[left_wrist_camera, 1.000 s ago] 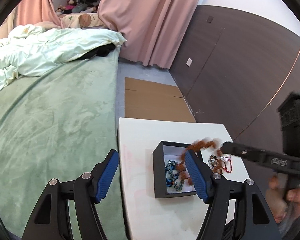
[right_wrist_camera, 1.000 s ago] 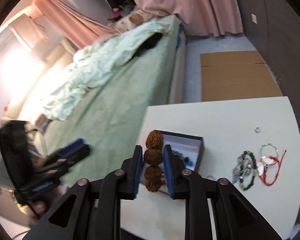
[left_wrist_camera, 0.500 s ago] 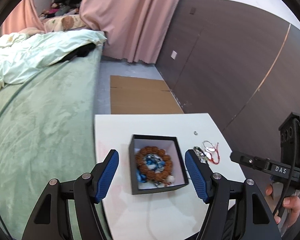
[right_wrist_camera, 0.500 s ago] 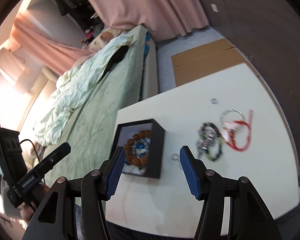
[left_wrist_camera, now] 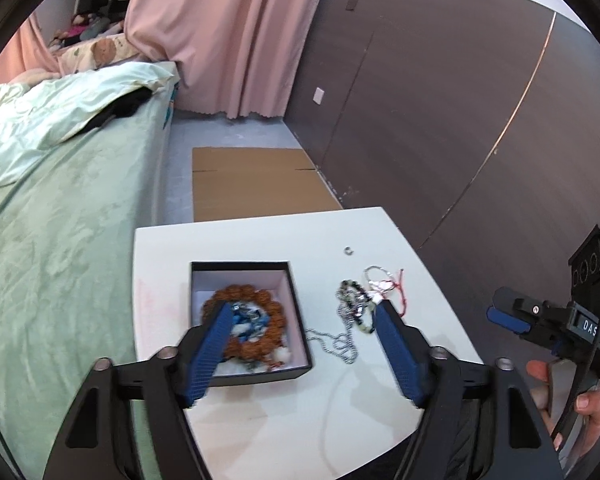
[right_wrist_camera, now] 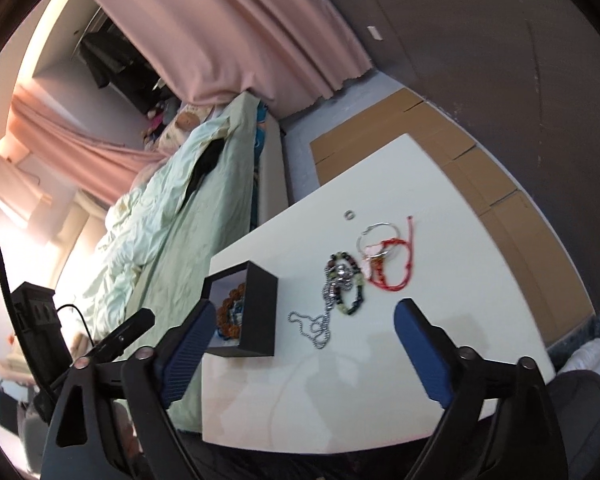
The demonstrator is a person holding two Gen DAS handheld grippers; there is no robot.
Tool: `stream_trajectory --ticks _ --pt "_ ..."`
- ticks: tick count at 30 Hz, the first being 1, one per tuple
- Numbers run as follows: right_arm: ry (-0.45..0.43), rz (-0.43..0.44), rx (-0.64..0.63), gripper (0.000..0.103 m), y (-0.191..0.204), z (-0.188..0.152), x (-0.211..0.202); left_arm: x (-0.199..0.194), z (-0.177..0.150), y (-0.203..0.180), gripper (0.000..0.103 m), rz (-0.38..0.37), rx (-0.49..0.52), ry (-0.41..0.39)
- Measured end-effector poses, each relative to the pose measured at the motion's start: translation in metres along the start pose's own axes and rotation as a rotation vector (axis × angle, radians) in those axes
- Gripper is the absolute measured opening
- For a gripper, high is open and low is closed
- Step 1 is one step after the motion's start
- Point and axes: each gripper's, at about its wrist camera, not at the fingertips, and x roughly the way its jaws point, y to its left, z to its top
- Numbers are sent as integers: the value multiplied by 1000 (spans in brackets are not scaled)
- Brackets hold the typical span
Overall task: Organize jewelry
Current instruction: 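Move the left gripper over the silver hoop earring and close on it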
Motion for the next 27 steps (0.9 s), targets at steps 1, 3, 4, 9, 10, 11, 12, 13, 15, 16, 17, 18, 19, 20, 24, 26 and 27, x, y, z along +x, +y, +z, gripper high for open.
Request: stream_trajectory --ticks 1,3,4,9,10,11,12,13,15,16,17,18,19,20,24,26,27 --pt "0 3 10 93 -5 0 -2 1 1 -4 89 -8 0 -7" --pt "1 -8 29 95 -14 1 -5 2 3 -14 95 -28 7 -17" --pt "2 -9 38 97 -17 1 -6 3 4 -17 97 -33 12 -16" --pt "-21 2 71 98 -41 1 -16 19 6 -41 97 -43 47 9" --pt "-28 3 81 98 -48 2 -19 21 6 -43 97 -47 49 14" --pt "-32 4 88 98 -52 1 -21 25 6 -47 97 -52 53 23" --pt "-40 10 101 98 -60 2 -24 29 6 -51 97 -57 56 33" --pt "-46 14 108 98 -64 2 -26 35 6 -56 97 -61 62 43" --pt "-63 18 124 98 -75 2 -32 41 7 -65 97 -65 78 53" --pt "-72 19 133 98 -81 2 -34 43 6 -68 97 -63 86 58" --pt "-77 21 140 98 -86 2 -35 48 7 -73 97 -56 99 67" --pt "-81 23 146 98 -90 3 -35 52 8 -77 97 -50 108 71" --pt "-86 24 154 98 -95 3 -36 56 8 -81 97 -45 116 71" --pt "-91 24 160 98 -98 3 -36 59 9 -83 97 -41 123 72" --pt "-97 18 176 98 -112 5 -34 79 15 -93 89 -43 151 114" --pt "-97 16 183 98 -118 5 -32 92 18 -98 83 -49 163 148" --pt "-95 13 186 98 -121 5 -30 98 19 -101 82 -55 166 160"
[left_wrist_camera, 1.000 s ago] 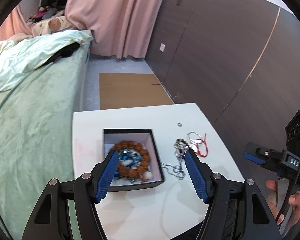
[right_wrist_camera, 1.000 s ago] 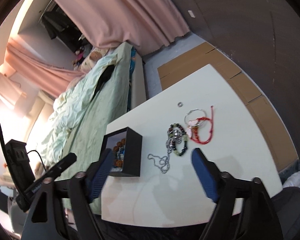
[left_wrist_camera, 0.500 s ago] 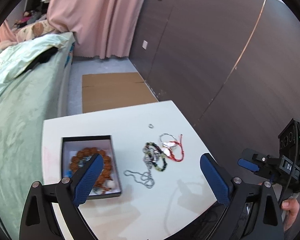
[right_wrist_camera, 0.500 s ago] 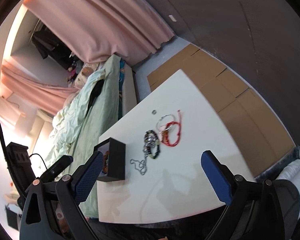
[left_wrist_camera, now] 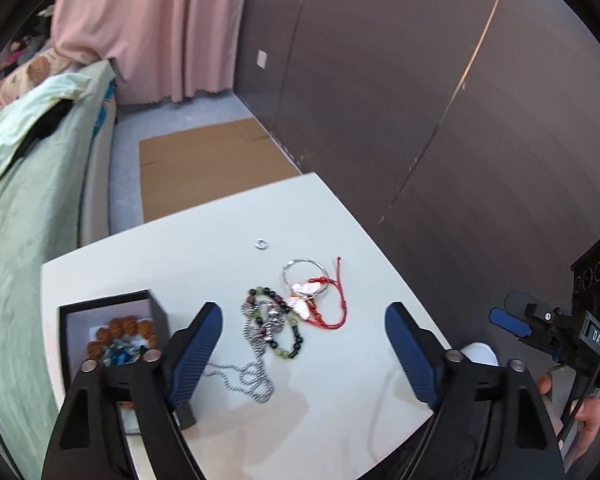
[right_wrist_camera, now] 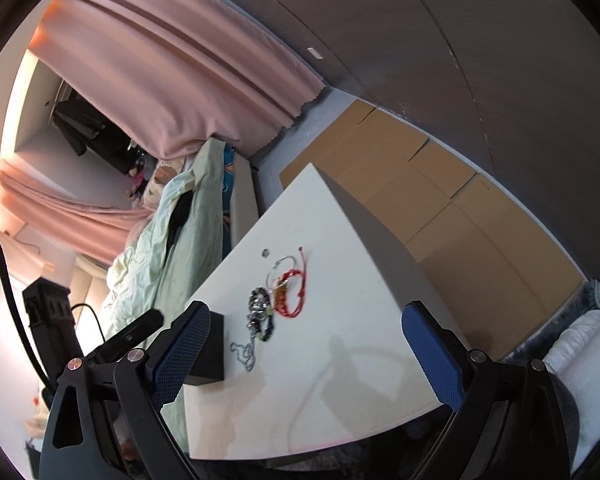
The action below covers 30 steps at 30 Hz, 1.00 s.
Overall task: Organize jewelry
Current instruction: 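Move the left gripper over the silver hoop earring and close on it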
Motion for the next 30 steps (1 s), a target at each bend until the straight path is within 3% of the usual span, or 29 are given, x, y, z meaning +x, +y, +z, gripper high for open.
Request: stream_trajectory --ticks 16,21,24,30 --pt "38 -41 58 98 -30 15 18 93 23 -13 82 -10 10 203" --pt "45 -53 70 98 -36 16 21 110 26 -13 82 11 13 239" --pt "50 -61 79 98 -40 17 22 120 25 -17 82 58 71 267" --pt "55 -73 100 98 -47 18 24 134 18 -13 72 91 110 321"
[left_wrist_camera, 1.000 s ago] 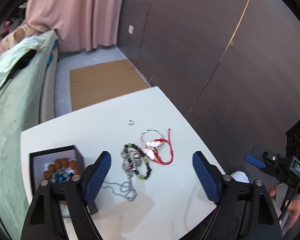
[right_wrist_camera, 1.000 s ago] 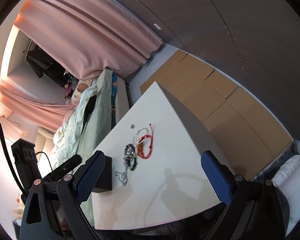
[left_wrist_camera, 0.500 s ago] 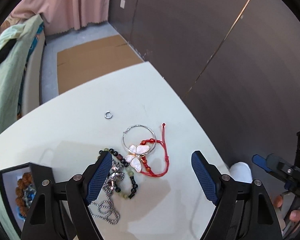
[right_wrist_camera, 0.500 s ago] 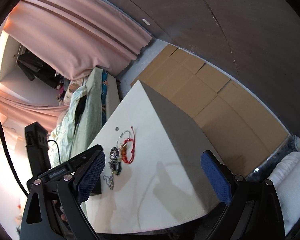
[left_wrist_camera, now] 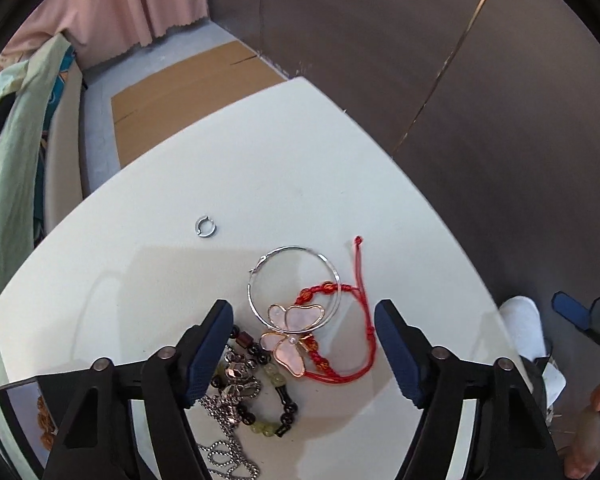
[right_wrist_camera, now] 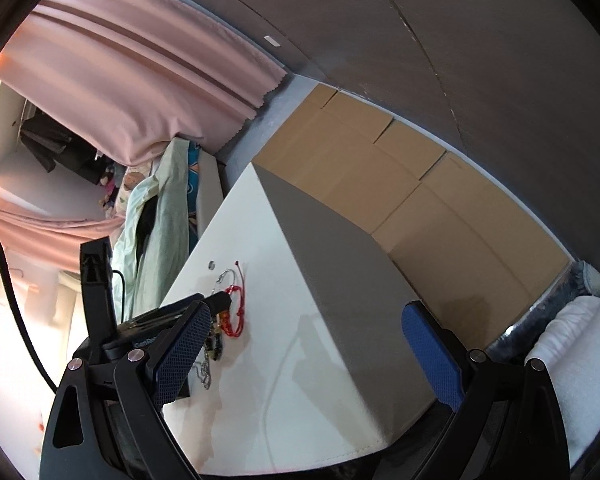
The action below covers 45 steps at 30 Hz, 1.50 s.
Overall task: Organize jewelry
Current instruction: 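Move the left gripper over the silver hoop earring and close on it, then carry the hoop earring with the left gripper over the black box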
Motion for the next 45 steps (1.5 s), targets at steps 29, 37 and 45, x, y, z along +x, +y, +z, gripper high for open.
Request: stream_trajectory --ticks 29,37,45 --pt "113 66 -73 87 41 1 33 -62 -3 19 52 -1 -36 -127" --pt "191 124 -107 63 72 -1 67 -102 -19 41 52 7 -92 -197" --pt "261 117 -150 40 92 0 104 -131 -44 68 52 22 -169 -251"
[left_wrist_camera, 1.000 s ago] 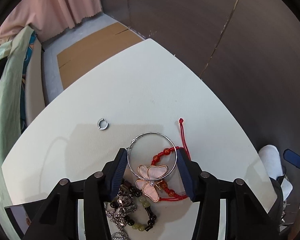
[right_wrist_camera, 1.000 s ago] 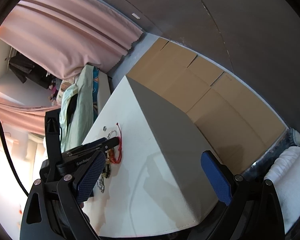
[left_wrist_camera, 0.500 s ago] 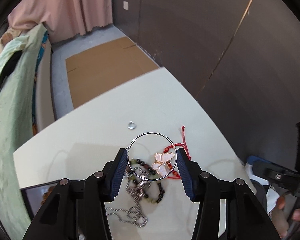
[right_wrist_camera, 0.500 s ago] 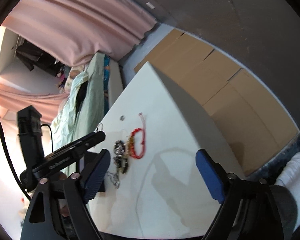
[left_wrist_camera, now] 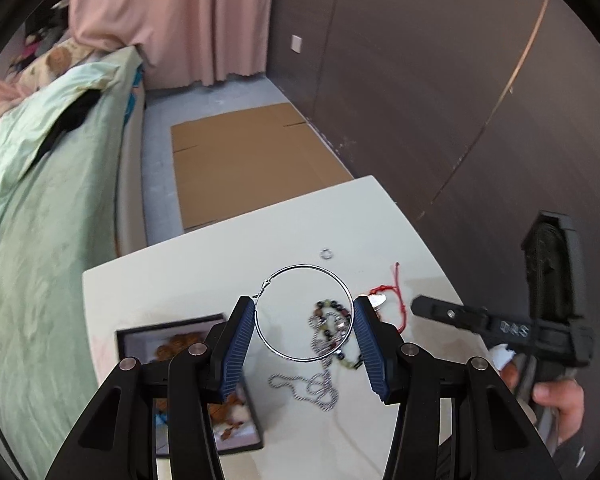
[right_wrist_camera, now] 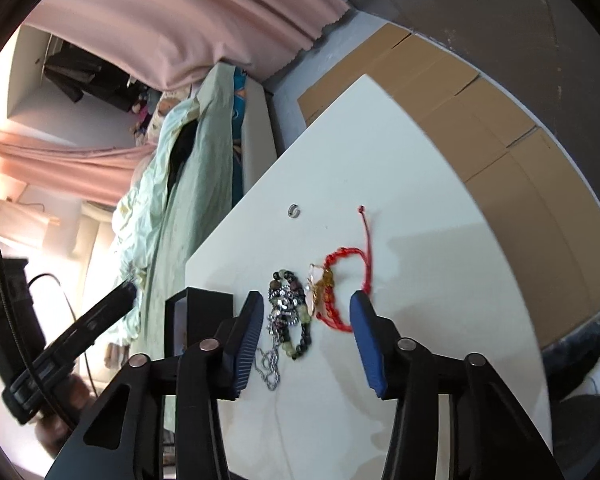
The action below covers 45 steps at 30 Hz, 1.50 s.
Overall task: Organize jewelry
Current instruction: 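Carry the hoop earring with the left gripper over the black box, then open the left gripper to drop the hoop earring into the box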
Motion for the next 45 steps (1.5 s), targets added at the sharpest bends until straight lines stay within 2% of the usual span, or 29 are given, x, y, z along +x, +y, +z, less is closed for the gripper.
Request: stream_trajectory --ticks 11,16,27,31,33,36,40,45 --pt "55 -60 -16 33 1 13 35 -31 -23 32 52 48 -69 -60" --pt "73 -73 -3 8 -2 16 46 -42 -37 40 52 43 -116 -80" --pt "17 -30 -52 7 28 13 23 -36 -49 68 52 31 -213 -74" --pt "3 -8 -84 7 48 8 12 -24 -51 79 53 13 -248 -51" --pt "1 -4 -109 7 59 5 9 -18 -51 87 53 -20 -283 -45" --pt "13 1 -142 7 76 -2 8 -7 -52 98 61 -51 -347 -17" --pt "27 19 -179 7 95 -10 9 -12 -58 113 80 -84 -414 -59" --pt "58 44 -224 7 120 -19 24 -28 -71 134 81 -65 -455 -93"
